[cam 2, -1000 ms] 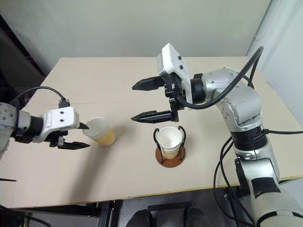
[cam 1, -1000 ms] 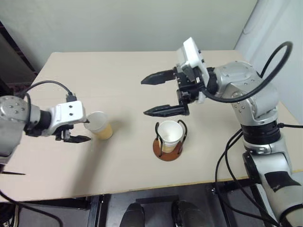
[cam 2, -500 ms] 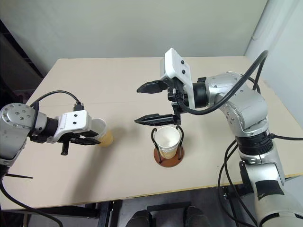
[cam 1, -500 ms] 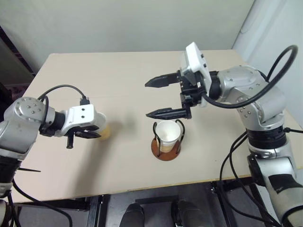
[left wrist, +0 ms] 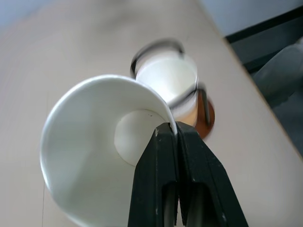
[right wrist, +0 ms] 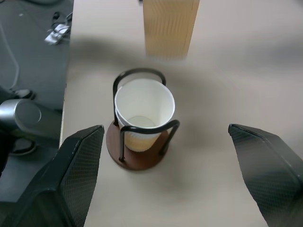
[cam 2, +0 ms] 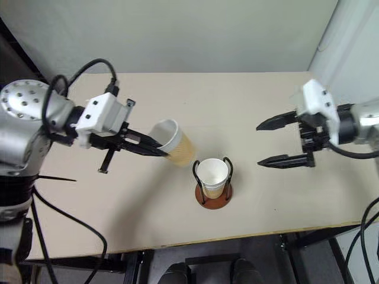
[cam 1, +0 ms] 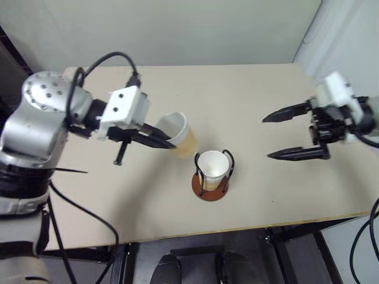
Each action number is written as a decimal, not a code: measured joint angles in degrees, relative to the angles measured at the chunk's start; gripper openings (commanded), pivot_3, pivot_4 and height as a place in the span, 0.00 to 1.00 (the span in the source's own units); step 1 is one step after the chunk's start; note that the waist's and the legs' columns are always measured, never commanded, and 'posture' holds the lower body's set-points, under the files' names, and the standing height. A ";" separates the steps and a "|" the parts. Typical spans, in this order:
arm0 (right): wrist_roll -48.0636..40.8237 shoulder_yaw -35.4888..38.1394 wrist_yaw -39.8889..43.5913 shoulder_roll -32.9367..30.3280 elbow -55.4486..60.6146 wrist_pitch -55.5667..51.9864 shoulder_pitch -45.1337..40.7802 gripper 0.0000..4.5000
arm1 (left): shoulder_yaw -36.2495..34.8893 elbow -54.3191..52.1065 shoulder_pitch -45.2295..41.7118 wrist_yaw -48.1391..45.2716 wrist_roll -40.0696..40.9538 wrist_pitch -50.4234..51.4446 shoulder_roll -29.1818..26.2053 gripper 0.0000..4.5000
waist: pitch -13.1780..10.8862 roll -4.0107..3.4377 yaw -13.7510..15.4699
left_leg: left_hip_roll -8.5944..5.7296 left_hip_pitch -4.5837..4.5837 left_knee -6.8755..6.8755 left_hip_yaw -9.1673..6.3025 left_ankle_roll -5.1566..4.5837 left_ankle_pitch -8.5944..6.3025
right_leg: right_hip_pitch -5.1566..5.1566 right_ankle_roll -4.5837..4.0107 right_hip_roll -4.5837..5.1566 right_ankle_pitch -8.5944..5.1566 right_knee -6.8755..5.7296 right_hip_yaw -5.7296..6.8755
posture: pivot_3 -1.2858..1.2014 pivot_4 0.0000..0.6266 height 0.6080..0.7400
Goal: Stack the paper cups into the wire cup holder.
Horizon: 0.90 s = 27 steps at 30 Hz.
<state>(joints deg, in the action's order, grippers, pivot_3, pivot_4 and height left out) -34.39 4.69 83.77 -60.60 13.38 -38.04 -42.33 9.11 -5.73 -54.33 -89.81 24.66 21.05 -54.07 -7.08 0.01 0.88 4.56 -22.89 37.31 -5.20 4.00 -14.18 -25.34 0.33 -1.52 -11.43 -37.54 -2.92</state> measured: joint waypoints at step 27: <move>-13.83 7.76 -10.90 -2.82 13.02 -7.28 7.51 0.97 | 19.29 4.03 -8.13 -0.33 -1.79 -13.82 6.65 0.05 | -0.03 -0.12 0.39 | -0.61 -0.05 0.88 0.01 -0.99 -0.56 | 0.61 1.04 0.01 0.09 0.70 -0.74 | 0.52 0.24 1.00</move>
<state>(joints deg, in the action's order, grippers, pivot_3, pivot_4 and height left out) -48.22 12.45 72.86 -63.43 26.41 -45.32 -34.82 28.40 -1.70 -62.46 -90.14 22.86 7.23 -47.42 -7.11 -0.11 1.27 3.95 -22.95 38.19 -5.19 3.01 -14.73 -24.74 1.37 -1.51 -11.34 -36.84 -3.66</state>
